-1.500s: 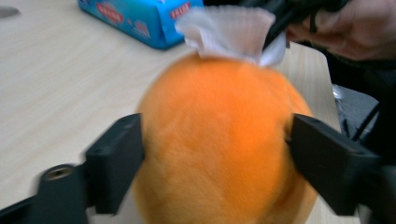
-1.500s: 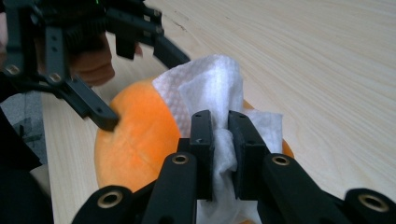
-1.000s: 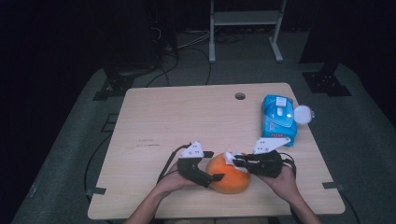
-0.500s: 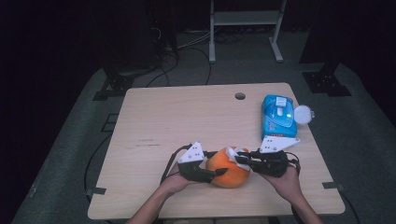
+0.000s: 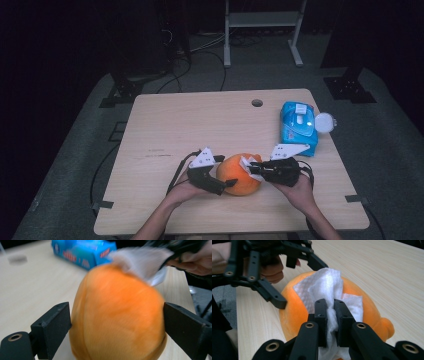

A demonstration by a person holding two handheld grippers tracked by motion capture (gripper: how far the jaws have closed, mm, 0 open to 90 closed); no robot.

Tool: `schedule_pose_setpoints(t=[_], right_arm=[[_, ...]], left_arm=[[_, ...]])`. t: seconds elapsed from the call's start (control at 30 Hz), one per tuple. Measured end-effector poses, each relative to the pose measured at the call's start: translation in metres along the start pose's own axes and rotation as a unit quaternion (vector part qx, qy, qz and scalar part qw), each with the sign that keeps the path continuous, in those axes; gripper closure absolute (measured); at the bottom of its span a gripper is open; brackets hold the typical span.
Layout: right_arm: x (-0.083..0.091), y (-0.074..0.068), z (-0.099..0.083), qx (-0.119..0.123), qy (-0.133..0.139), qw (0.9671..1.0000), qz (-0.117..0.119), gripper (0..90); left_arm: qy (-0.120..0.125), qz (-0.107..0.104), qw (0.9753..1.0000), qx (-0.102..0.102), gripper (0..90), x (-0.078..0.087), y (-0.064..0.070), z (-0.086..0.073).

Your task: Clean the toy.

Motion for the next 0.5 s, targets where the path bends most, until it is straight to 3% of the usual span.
schedule_pose_setpoints(t=[0.03, 0.13, 0.23, 0.37, 0.43, 0.5], right_arm=[[0.0, 0.0, 0.0, -0.001, 0.0, 1.0, 0.0, 80.9], [0.002, -0.004, 0.003, 0.006, 0.002, 0.9999, -0.012, 80.8], [0.002, -0.019, 0.01, 0.038, 0.014, 0.9991, -0.015, 80.8], [-0.009, -0.043, 0.02, 0.074, 0.014, 0.9971, 0.003, 80.9], [-0.012, -0.046, 0.021, 0.084, 0.006, 0.9965, -0.004, 81.1], [-0.008, -0.039, 0.021, 0.071, 0.009, 0.9974, -0.008, 81.1]], left_arm=[[0.0, -0.007, 1.0, 0.003, 11.9, -0.001, 0.001, -0.002], [-0.006, 0.002, 0.9998, -0.02, 23.5, 0.0, 0.006, 0.001], [-0.008, 0.01, 0.9989, -0.045, 26.4, -0.003, 0.016, 0.005], [-0.025, 0.021, 0.9943, -0.102, 26.6, -0.008, 0.033, 0.008], [-0.025, 0.024, 0.9939, -0.105, 27.4, -0.008, 0.033, 0.007], [-0.021, 0.02, 0.995, -0.096, 28.0, -0.007, 0.03, 0.006]])
Point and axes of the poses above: each handheld gripper's, and its own axes: x roughly backward along the jaws, z roughly out of its top, y roughly to its right, the point moved 3 cm from there along -x, roughly forward along the jaws, and after that the axes turned 2 degrees about y, right-handed, at the moved point
